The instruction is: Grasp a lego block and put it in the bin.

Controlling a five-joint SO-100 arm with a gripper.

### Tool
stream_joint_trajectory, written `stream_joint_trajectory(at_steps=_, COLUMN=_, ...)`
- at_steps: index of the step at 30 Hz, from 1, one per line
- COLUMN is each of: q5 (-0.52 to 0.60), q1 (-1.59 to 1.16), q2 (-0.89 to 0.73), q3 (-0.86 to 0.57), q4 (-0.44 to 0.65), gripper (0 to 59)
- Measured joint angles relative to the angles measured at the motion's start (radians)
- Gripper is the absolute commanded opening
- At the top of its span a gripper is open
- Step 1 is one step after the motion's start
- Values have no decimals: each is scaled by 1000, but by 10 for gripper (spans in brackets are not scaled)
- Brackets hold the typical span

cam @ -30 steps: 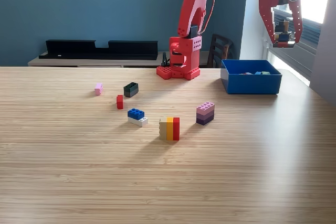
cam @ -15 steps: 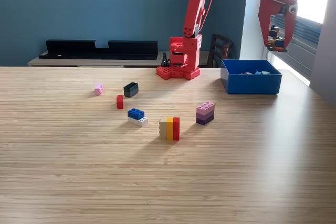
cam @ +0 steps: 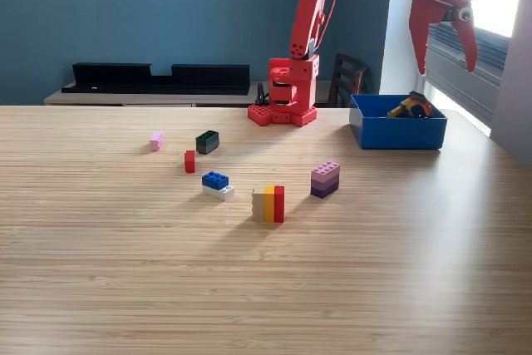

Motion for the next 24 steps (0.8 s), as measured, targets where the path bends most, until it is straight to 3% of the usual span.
stream_joint_trajectory(at_steps=8, q5=9, q1=104, q2=14, q3=-121, q4=0, gripper=220)
stream_joint_trajectory(at_steps=11, q5=34, q1=187, q2=17, q3=-161, q4=0, gripper=36)
stream_joint_trajectory(at_steps=12, q5=43, q1=218, q2=17, q3=-170, q4=0, gripper=1)
stream_joint_trajectory(at_steps=24, q5=149, q1=670, q2=17, q3=-143, q4=0, gripper=1)
